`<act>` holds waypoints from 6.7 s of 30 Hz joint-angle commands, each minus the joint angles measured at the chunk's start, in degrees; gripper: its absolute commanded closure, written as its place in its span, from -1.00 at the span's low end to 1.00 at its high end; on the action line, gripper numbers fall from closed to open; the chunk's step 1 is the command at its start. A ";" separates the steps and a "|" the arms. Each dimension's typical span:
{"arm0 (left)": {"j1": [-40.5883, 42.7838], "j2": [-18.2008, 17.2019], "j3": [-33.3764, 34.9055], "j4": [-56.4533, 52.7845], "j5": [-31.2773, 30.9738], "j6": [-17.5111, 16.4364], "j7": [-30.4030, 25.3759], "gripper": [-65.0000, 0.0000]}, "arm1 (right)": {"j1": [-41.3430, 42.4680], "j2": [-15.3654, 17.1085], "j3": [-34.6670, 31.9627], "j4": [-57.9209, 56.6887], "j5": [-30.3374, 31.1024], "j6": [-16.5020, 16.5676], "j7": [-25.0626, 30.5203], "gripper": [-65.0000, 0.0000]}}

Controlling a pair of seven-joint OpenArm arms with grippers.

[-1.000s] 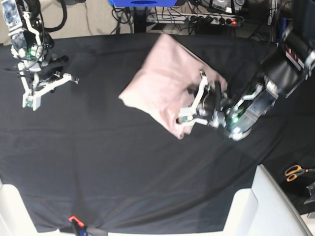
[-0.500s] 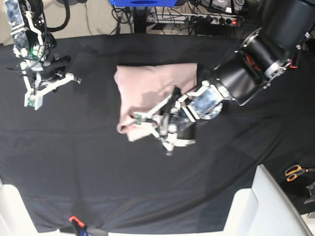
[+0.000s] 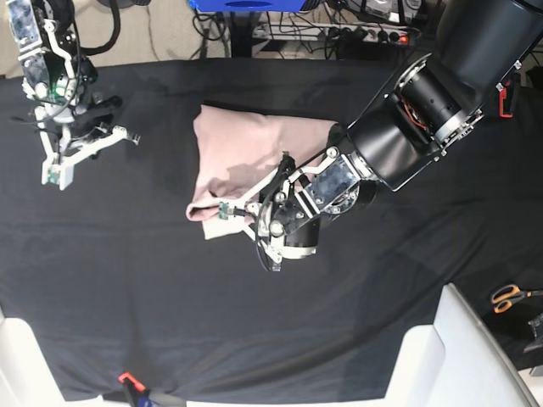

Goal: Fold the T-shirt properly
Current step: 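Rotate the folded shirt with the left gripper and lay it square, then open the left gripper and withdraw both grippers from the shirt, then grasp the shirt's collar corners with both grippers and tug them straight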

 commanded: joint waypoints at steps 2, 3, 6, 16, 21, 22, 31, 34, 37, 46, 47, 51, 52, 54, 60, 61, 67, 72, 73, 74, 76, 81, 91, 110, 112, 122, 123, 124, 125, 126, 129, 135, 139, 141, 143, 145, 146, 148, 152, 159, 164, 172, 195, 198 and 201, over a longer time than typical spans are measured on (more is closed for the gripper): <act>-1.66 0.20 -0.47 0.73 0.16 0.36 -0.57 1.00 | 0.35 0.82 0.42 0.80 -0.18 -0.03 1.14 1.00; -1.66 0.20 -0.65 0.73 0.16 0.36 -0.57 1.00 | 0.35 0.82 0.42 0.80 -0.18 -0.03 1.14 1.00; -1.83 0.11 -0.65 0.73 0.25 0.36 -0.57 1.00 | 0.44 0.82 0.42 0.80 -0.18 -0.03 1.14 1.00; -4.21 -0.07 -0.74 0.55 0.16 0.36 -0.31 0.15 | 0.44 1.00 0.42 0.80 -0.18 -0.03 1.14 1.00; -4.38 -0.07 -0.83 0.55 0.25 0.36 -0.48 -0.41 | 0.44 0.91 0.42 0.80 -0.18 -0.03 1.14 1.00; -4.64 -0.16 -0.91 0.55 0.16 0.36 -0.57 -0.48 | 0.44 0.91 0.42 0.80 -0.18 -0.03 1.14 1.00; -11.59 -0.59 -1.62 0.82 -0.01 0.36 -0.22 -0.69 | 0.09 0.73 0.06 0.80 -0.18 0.06 1.14 1.00; -12.56 -0.51 -8.03 3.19 -0.45 0.36 2.50 -0.69 | -0.09 0.65 -0.02 0.97 -0.18 1.91 1.14 1.00; -9.39 -0.51 -16.30 10.22 -0.37 0.36 7.95 -0.59 | -1.14 0.12 -0.02 1.94 -0.10 7.97 1.22 1.00; 21.38 -7.54 -35.37 38.97 3.77 0.36 9.54 1.00 | -2.11 -1.38 -5.39 3.70 0.17 23.97 0.79 1.00; 24.01 -7.89 -37.40 40.46 4.73 0.36 9.45 1.00 | -2.81 -1.55 -5.21 3.61 0.61 25.29 0.79 1.00; 33.42 -10.18 -49.09 43.19 4.47 0.36 9.45 1.00 | -4.04 -3.05 -2.22 0.89 12.04 33.56 0.96 0.92; 35.00 -10.44 -51.90 42.93 3.41 0.36 9.45 1.00 | -3.87 -3.13 -0.81 -0.78 15.38 35.84 0.96 0.84; 37.99 -10.62 -58.32 42.22 -0.37 0.36 9.45 1.00 | -3.25 -3.93 3.23 -5.18 24.08 40.76 0.79 0.59; 45.20 -13.34 -71.95 36.51 -11.79 0.36 8.13 1.00 | -2.20 -4.10 10.44 -14.15 37.97 51.05 -5.19 -0.22; 46.43 -13.34 -72.91 35.63 -12.59 0.36 6.55 1.00 | -2.02 -4.28 11.32 -15.82 38.94 52.11 -5.90 -0.33; 53.11 -12.99 -78.01 33.52 -12.94 0.36 -2.42 1.00 | 1.14 -6.39 11.84 -27.42 41.49 55.89 -9.59 -0.50; 54.52 -12.99 -79.51 33.08 -13.03 0.36 -4.70 1.00 | 3.43 -8.41 11.14 -31.99 41.49 57.03 -11.43 -0.50; 54.52 -12.99 -79.86 33.17 -13.03 0.36 -4.70 1.00 | 4.22 -8.50 10.61 -32.61 41.49 57.03 -12.23 -0.50; 54.52 -12.99 -80.03 33.17 -13.03 0.36 -4.70 1.00 | 5.19 -8.59 10.09 -33.31 41.49 57.12 -12.75 -0.50; 54.26 -12.99 -80.12 33.17 -13.03 0.36 -4.70 1.00 | 6.33 -8.67 9.30 -34.54 41.49 57.12 -12.75 -0.50; 54.17 -12.99 -80.12 33.26 -13.03 0.36 -4.70 1.00 | 8.70 -8.76 6.57 -36.65 41.57 57.12 -12.49 -0.50; 54.17 -12.99 -80.12 33.17 -13.03 0.36 -4.70 1.00 | 12.31 -9.46 6.57 -42.81 41.49 60.11 -12.49 -0.14; 53.99 -12.99 -80.12 33.17 -13.03 0.36 -4.70 1.00 | 12.75 -9.55 6.48 -44.56 41.57 62.92 -12.93 -0.05; 53.99 -12.99 -80.12 33.17 -13.03 0.36 -4.70 1.00 | 12.75 -9.55 6.48 -44.83 41.57 62.92 -12.93 -0.05; 53.99 -12.99 -80.12 33.17 -13.03 0.36 -4.70 1.00 | 13.10 -9.64 6.57 -44.83 41.75 62.92 -15.74 0.38; 53.99 -12.99 -80.12 33.17 -13.03 0.36 -4.70 1.00 | 13.10 -9.64 6.57 -44.83 41.75 62.92 -15.74 0.39; 53.99 -12.99 -80.12 33.17 -13.03 0.36 -4.70 1.00 | 13.10 -9.64 6.57 -44.83 41.84 62.92 -15.74 0.43; 53.99 -12.99 -80.12 33.17 -13.03 0.36 -4.70 1.00 | 13.10 -9.64 6.57 -44.92 41.84 62.92 -15.74 0.54; 53.99 -12.99 -80.12 33.17 -13.03 0.36 -4.70 1.00 | 13.10 -9.64 6.57 -44.92 41.84 62.92 -15.74 0.66; 53.99 -12.99 -80.12 33.17 -13.03 0.36 -4.70 1.00 | 13.10 -10.61 7.01 -45.62 41.84 62.66 -17.32 0.96; 53.99 -12.99 -80.12 33.26 -13.03 0.36 -4.70 1.00 | 15.21 -10.69 7.54 -52.04 41.93 62.92 -18.20 1.00; 53.99 -13.08 -80.12 33.26 -13.03 0.36 -4.70 1.00 | 15.12 -10.43 11.40 -52.65 41.84 62.92 -18.64 1.00; 53.99 -13.08 -80.12 33.26 -12.94 0.36 -4.70 1.00 | 15.12 -10.34 12.55 -52.92 41.66 62.66 -19.26 1.00; 53.99 -13.08 -80.12 33.26 -12.94 0.36 -4.70 1.00 | 14.77 -10.34 13.87 -53.00 41.57 62.66 -20.93 1.00; 53.99 -13.08 -80.12 33.52 -12.94 0.36 -4.70 1.00 | 14.16 -10.34 15.10 -53.00 41.57 62.57 -21.63 1.00; 53.99 -13.17 -80.12 33.52 -12.94 0.36 -4.70 1.00 | 14.07 -10.34 15.19 -53.00 41.49 62.57 -21.72 1.00; 53.99 -13.17 -80.12 33.52 -12.94 0.36 -4.70 1.00 | 13.98 -10.34 14.92 -53.00 41.49 62.48 -21.72 1.00; 53.99 -13.17 -80.12 33.52 -12.94 0.36 -4.70 1.00 | 13.98 -10.52 15.01 -53.00 41.57 60.19 -25.15 0.87; 53.99 -13.25 -80.12 33.52 -12.76 0.36 -4.70 1.00 | 13.98 -10.69 15.54 -53.00 41.93 57.64 -29.19 -0.46; 53.99 -13.25 -80.21 33.52 -12.67 0.36 -4.70 1.00 | 12.31 -10.78 15.62 -53.00 42.01 54.57 -28.93 -0.52; 53.82 -13.17 -80.21 34.13 -12.94 0.36 -4.70 1.00 | 6.86 -10.96 17.56 -45.62 41.22 45.69 -21.46 -0.39; 47.58 0.81 -67.73 48.38 -13.03 0.36 -4.79 1.00 | 0.70 -6.91 -0.20 2.20 -7.92 45.60 -8.09 0.94; 45.55 2.31 -65.35 48.02 -12.76 0.36 -4.79 1.00 | 2.90 -6.91 -5.65 2.64 -11.79 45.60 -8.09 0.94; 43.44 2.39 -62.45 44.68 -12.50 0.36 -4.79 1.00 | 6.51 -7.09 -10.13 -0.26 -12.32 45.51 -8.09 0.94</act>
